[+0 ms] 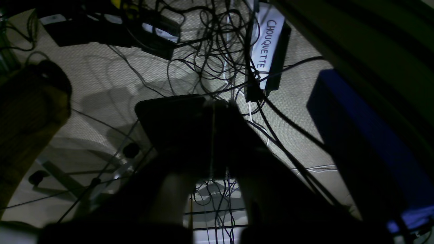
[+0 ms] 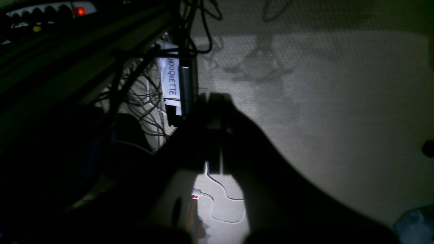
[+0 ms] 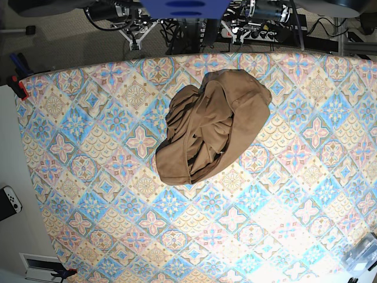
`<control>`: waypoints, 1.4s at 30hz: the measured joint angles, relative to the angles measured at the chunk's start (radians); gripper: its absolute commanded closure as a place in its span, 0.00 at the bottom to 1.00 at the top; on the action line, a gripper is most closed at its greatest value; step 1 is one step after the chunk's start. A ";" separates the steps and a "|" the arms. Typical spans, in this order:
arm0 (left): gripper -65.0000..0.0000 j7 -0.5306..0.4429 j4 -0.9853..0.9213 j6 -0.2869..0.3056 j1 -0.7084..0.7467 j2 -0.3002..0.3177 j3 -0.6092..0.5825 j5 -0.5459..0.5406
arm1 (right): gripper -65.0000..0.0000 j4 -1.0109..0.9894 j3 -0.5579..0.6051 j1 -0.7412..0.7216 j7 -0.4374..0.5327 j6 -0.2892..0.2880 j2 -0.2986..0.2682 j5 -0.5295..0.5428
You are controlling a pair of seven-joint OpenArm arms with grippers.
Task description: Layout the t-shirt on the table in an organized manner, then fold the t-shirt properly
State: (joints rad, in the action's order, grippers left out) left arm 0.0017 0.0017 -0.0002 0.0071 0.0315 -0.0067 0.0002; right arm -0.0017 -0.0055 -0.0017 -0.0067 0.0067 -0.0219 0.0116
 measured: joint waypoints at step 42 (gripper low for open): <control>1.00 -1.058 0.449 -0.003 0.514 0.083 -0.023 -0.048 | 1.00 0.018 -0.444 0.386 1.133 0.000 -0.048 -0.007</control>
State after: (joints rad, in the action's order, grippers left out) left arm -1.0565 0.4507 -0.0032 0.5213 0.1143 -0.0299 -0.0475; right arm 0.0162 -0.4492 0.3843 1.1267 0.0071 -0.0700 0.0048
